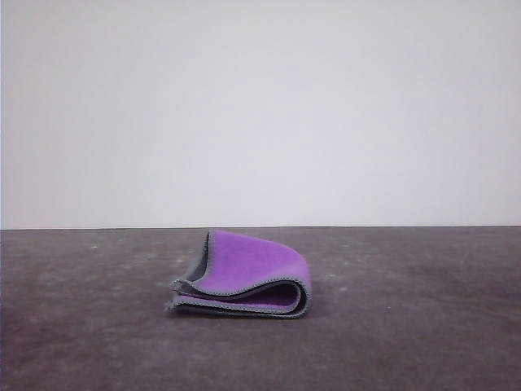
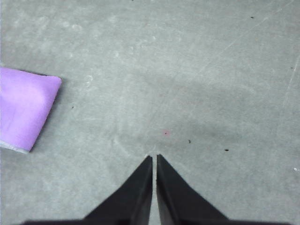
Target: Fold clothes
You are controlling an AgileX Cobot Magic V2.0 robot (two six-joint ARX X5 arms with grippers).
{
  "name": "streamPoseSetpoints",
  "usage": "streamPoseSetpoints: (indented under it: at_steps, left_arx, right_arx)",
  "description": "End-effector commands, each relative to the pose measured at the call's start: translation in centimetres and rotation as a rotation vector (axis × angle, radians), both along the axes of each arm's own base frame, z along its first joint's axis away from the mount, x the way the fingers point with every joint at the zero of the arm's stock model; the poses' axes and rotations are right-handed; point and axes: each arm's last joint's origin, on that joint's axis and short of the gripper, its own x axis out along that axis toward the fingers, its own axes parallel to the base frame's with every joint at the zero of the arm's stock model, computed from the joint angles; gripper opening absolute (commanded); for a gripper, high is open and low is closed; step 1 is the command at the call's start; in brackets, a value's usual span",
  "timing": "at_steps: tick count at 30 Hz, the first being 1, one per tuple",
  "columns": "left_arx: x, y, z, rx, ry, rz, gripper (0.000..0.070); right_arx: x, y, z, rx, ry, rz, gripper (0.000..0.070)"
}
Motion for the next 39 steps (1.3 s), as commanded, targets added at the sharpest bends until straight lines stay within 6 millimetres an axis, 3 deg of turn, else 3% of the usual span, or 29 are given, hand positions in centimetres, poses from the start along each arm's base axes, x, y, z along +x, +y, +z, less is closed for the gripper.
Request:
streamPoseSetpoints:
  at_steps: [1, 18, 22, 27, 33, 39]
  left_arx:
    - [0.1, 0.0, -0.7, -0.011, 0.027, 0.005, 0.0016]
    - [0.1, 0.0, -0.7, -0.011, 0.024, 0.005, 0.0016]
    - [0.1, 0.0, -0.7, -0.011, 0.024, 0.005, 0.0016]
    - [0.1, 0.0, -0.7, -0.011, 0.024, 0.005, 0.0016]
    - [0.1, 0.0, -0.7, -0.011, 0.024, 0.005, 0.0016]
    - [0.1, 0.0, -0.7, -0.011, 0.024, 0.005, 0.0016]
  right_arx:
    - [0.2, 0.0, 0.4, 0.009, -0.016, -0.006, 0.0010]
    - [0.3, 0.0, 0.5, -0.001, -0.029, 0.004, 0.0010]
    - [0.5, 0.1, 0.9, -0.030, -0.094, 0.037, 0.0010]
    - [-1.5, -0.2, 0.8, -0.054, -0.300, 0.047, 0.0010]
    - [-5.1, -0.4, -3.2, -0.054, -0.544, 0.035, 0.0010]
    - [-7.3, -0.7, -8.4, -0.050, -0.641, 0.000, 0.0010]
